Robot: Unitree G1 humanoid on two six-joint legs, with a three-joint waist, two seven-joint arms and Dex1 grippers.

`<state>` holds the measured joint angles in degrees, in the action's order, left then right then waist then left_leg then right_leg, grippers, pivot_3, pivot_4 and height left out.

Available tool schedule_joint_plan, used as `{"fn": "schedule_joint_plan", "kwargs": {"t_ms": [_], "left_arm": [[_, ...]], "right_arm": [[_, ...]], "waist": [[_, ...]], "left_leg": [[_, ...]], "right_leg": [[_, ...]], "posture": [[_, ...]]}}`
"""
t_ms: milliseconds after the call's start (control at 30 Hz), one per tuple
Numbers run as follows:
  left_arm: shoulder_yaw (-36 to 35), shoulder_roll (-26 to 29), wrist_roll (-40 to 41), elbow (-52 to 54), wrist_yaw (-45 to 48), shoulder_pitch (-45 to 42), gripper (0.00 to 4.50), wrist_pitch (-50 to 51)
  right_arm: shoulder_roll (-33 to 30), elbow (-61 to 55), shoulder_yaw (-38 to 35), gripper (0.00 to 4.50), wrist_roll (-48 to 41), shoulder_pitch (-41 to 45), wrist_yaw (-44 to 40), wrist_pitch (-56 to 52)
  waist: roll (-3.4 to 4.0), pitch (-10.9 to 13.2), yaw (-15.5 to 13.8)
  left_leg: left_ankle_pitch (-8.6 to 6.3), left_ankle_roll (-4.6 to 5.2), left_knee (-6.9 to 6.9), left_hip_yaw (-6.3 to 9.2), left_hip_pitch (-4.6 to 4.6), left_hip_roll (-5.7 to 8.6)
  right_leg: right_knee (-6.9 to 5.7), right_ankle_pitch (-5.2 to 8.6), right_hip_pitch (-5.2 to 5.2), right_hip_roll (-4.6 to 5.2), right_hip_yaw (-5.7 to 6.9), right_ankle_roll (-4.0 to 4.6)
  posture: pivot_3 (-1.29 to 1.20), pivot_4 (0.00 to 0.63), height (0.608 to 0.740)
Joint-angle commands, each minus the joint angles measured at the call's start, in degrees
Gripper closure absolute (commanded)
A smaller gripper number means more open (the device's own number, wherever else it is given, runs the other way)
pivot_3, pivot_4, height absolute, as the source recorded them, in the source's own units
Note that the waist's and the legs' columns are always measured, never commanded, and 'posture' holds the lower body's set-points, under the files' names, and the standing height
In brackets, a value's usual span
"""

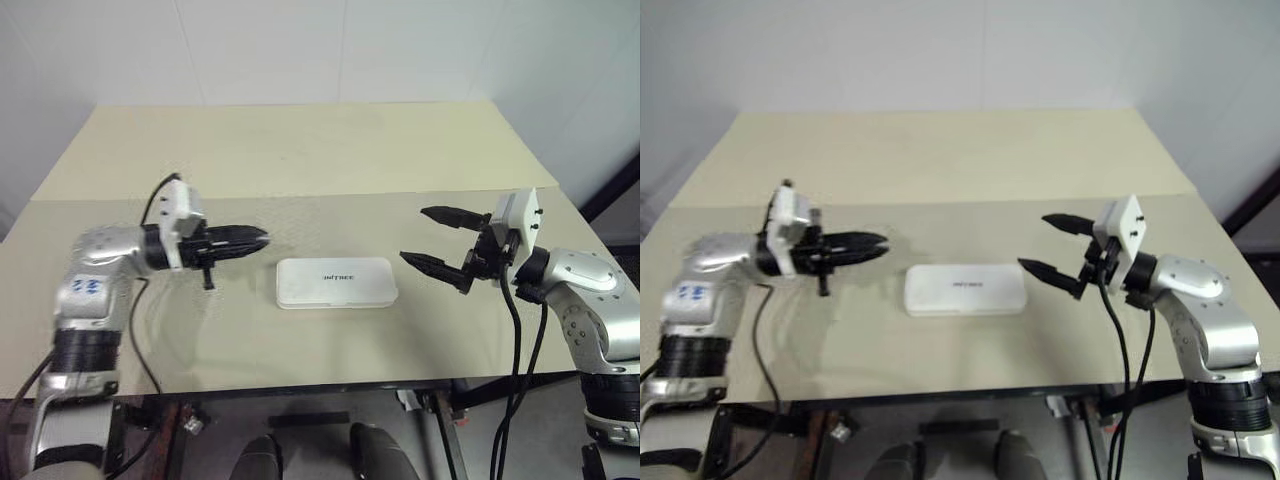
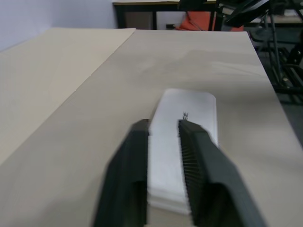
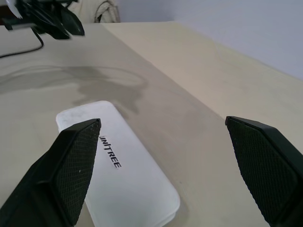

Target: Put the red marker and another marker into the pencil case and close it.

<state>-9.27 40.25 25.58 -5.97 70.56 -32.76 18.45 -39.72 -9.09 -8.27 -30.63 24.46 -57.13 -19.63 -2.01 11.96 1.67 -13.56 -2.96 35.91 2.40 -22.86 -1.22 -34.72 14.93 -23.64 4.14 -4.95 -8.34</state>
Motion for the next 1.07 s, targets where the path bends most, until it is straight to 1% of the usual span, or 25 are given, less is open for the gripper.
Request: {"fn": "schedule_joint_plan", "kwargs": {"t_ms": [33,67,100,200,267,300,333,500,600,733,833,967,1067], "left_arm": [[-3.5,2.4,2.2,3.1,-0.4,1.4,2.21,-0.3],[-3.9,2.6,2.6,3.1,-0.7,1.5,1.94,-0.2],[-4.0,2.4,2.5,3.3,-1.3,1.5,1.54,-0.6],[-3.8,1.6,2.6,3.8,-2.4,1.5,0.55,-1.2],[-3.6,1.3,2.9,4.1,-2.6,1.6,0.02,-0.9],[-3.5,1.0,2.8,4.3,-3.0,1.6,0.02,-1.4],[-3.5,1.3,3.6,4.8,-2.8,2.0,0.02,0.4],[-6.3,2.7,2.2,5.4,-4.0,6.4,0.02,-3.0],[-8.3,4.5,2.8,6.0,-4.3,8.7,0.02,-2.9],[-9.7,6.7,3.3,5.5,-3.8,9.6,0.02,-3.1],[-9.7,7.5,3.0,5.1,-2.9,10.3,0.02,-4.1],[-9.0,7.5,2.3,4.2,-2.2,11.1,0.02,-5.3],[-7.8,8.4,2.6,5.2,-1.0,11.3,0.02,-3.9]], "right_arm": [[-0.6,-1.5,-0.7,0.00,-0.8,-0.1,-1.2,1.0],[-0.5,-1.6,-0.7,0.00,-0.8,-0.1,-1.3,0.9],[-0.4,-1.7,-0.7,0.00,-0.9,-0.1,-1.3,0.8],[-0.2,-1.6,-0.6,0.00,-0.8,-0.1,-1.6,1.0],[-0.1,-1.5,-0.5,0.00,-0.9,-0.1,-1.7,1.1],[-0.2,-1.4,-0.6,0.00,-0.9,-0.2,-1.9,1.2],[-0.3,-1.2,-0.7,0.00,-0.8,-0.3,-2.2,1.4],[-2.8,1.3,-2.8,0.00,0.2,-1.5,-4.0,3.2],[-4.8,2.1,-4.2,0.00,-0.1,-3.0,-5.5,3.7],[-6.8,3.1,-5.4,0.00,-0.1,-4.1,-7.2,4.2],[-7.6,3.4,-6.2,0.00,0.0,-5.4,-7.9,4.7],[-7.4,0.9,-6.1,0.00,-0.1,-7.6,-7.0,4.5],[-7.5,1.7,-5.9,0.00,0.0,-6.2,-6.4,4.3]], "waist": [[0.00,0.0,-0.2],[0.00,0.0,-0.2],[0.00,0.0,-0.2],[0.00,0.0,0.0],[0.00,0.0,0.0],[0.00,0.0,0.0],[0.00,0.0,0.1],[0.00,0.0,0.2],[0.00,0.0,0.1],[0.01,0.0,0.1],[0.00,0.0,0.1],[0.01,0.0,0.1],[0.02,0.0,0.1]], "left_leg": [[0.00,0.00,0.02,0.02,-0.04,0.00],[0.00,0.00,0.04,0.02,-0.05,0.00],[0.00,0.00,0.06,0.02,-0.07,0.01],[0.00,0.00,0.10,0.01,-0.09,0.01],[0.00,0.00,0.08,0.01,-0.08,0.00],[0.00,0.00,0.07,0.01,-0.08,0.00],[0.00,0.00,0.06,0.01,-0.08,0.00],[-0.04,-0.01,0.01,-0.02,-0.03,0.00],[-0.05,0.00,0.01,-0.02,-0.09,-0.01],[-0.06,0.01,0.04,-0.03,-0.09,-0.01],[-0.06,0.01,0.04,-0.04,-0.08,-0.01],[-0.06,0.01,0.03,-0.06,-0.09,-0.01],[-0.06,0.01,0.04,-0.07,-0.10,-0.01]], "right_leg": [[0.02,0.00,0.00,0.00,0.02,0.00],[0.04,0.00,0.00,0.00,0.03,0.01],[0.05,0.02,0.01,0.01,0.03,0.04],[0.12,0.04,0.02,0.01,0.02,0.14],[0.11,0.04,0.00,0.01,0.02,0.13],[0.11,0.03,0.00,0.00,0.03,0.12],[0.11,0.02,0.00,0.00,0.03,0.10],[0.11,0.00,-0.01,0.01,0.02,0.05],[0.12,0.00,-0.05,0.01,0.03,0.06],[0.17,0.06,-0.03,0.01,0.02,0.16],[0.26,0.08,0.00,0.02,0.02,0.21],[0.29,0.16,0.00,0.03,0.02,0.35],[0.29,0.15,0.00,0.03,0.02,0.33]], "posture": [[0.00,0.150,0.740],[0.00,0.150,0.740],[0.00,0.150,0.740],[0.00,0.150,0.740],[0.00,0.150,0.740],[0.00,0.150,0.740],[0.00,0.150,0.740],[0.00,0.150,0.740],[0.00,0.150,0.740],[0.00,0.150,0.740],[0.00,0.150,0.740],[0.00,0.150,0.740],[0.00,0.150,0.740]]}}
